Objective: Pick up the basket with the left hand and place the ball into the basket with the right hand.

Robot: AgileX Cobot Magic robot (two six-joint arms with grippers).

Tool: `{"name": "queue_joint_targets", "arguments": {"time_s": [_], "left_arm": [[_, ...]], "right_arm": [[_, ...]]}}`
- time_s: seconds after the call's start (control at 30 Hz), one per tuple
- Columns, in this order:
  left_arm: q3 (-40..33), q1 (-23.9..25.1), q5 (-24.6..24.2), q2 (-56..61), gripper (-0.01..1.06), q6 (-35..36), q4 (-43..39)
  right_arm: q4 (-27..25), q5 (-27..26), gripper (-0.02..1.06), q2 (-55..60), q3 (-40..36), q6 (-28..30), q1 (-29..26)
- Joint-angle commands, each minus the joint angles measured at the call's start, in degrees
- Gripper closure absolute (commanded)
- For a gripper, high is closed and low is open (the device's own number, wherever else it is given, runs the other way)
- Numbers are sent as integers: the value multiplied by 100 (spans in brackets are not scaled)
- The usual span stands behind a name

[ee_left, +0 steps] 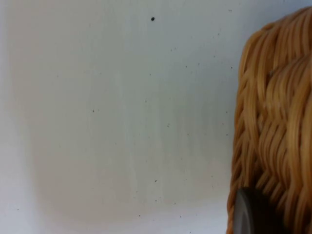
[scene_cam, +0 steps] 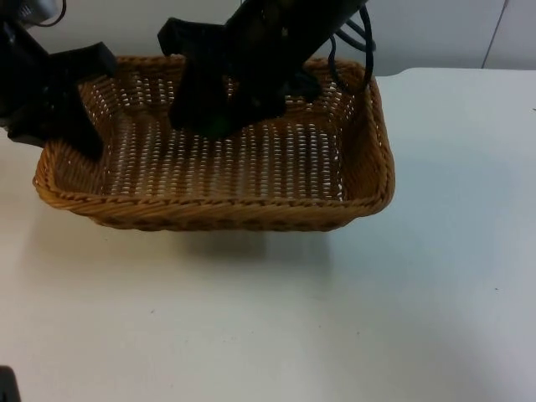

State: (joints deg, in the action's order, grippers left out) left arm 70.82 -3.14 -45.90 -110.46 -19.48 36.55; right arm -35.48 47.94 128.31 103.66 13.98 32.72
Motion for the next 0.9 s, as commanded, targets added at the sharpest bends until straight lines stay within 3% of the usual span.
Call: {"name": "queue_joint_targets", "arguments": {"time_s": [0.0,0.07,0.13,0.17,0.2,0.27,0.33,0.53,0.6,0.87], "left_arm": [[42,11,-78,70,105,3,223],[42,11,-78,70,105,3,223],[42,11,-78,70,105,3,223],[42,11,-78,70,105,3,223],[42,11,-78,70,105,3,223],[42,11,-78,70,105,3,223],[42,11,-78,70,105,3,223],[42,11,-94,70,105,3,221],[42,11,-94,70,105,3,221],[42,11,-138,70,105,3,221]], "right_arm": [[82,-3,104,-1,52,-67,34],[178,-3,101,-1,52,-147,34],[501,-3,90,-1,52,-435,34],[728,-3,77,-1,52,-591,34],[728,-3,77,-1,52,-591,34],[905,-3,62,-1,52,-806,34],[929,-3,53,-1,52,-806,34],[929,-27,43,-1,52,-806,34],[929,-41,34,-1,52,-806,34],[1106,-13,34,-25,83,-1005,34]]}}
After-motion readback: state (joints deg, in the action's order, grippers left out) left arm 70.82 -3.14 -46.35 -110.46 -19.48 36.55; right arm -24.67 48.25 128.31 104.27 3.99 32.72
